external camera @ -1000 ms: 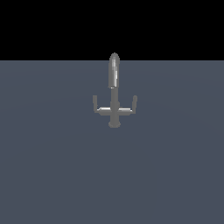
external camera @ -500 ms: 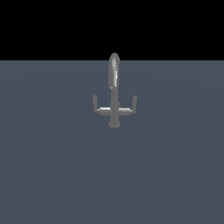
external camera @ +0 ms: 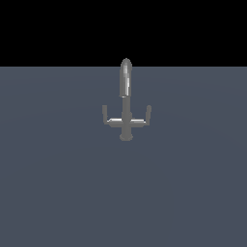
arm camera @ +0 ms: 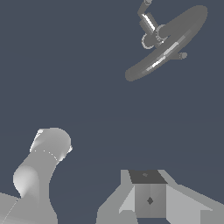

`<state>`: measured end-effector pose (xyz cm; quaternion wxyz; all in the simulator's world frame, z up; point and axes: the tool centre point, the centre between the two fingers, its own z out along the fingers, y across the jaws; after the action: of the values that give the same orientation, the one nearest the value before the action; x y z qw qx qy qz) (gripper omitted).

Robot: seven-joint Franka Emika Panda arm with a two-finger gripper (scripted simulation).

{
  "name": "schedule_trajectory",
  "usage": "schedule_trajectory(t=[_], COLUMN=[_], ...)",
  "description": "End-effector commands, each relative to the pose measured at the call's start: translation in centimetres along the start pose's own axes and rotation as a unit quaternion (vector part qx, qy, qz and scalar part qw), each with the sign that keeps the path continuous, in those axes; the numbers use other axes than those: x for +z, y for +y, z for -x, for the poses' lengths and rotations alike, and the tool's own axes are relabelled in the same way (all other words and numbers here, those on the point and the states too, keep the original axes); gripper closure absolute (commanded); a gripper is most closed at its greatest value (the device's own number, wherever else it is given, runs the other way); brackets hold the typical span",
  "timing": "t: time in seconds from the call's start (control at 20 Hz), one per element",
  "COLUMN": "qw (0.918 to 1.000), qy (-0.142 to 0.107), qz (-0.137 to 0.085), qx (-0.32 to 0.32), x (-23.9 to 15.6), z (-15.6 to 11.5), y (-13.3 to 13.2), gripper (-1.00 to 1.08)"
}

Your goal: Turn on the faucet by rotating a designated handle.

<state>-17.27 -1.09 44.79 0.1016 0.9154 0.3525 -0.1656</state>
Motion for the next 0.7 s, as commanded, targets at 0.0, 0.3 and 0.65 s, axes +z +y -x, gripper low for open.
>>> schedule_trajectory(t=[0.0,0.3,0.65], qw=[0.9991,0.99,0.9672], qy=[-0.018,-0.06,-0.11], qz=[0.007,0.021,0.029], qx=[-0.038,-0.126,-0.227], x=[0.1,0.4,0.9], z=[-0.7,-2.3,-4.5], y=[0.7,2.1,3.8], gripper=[1.08,1.08,1.08])
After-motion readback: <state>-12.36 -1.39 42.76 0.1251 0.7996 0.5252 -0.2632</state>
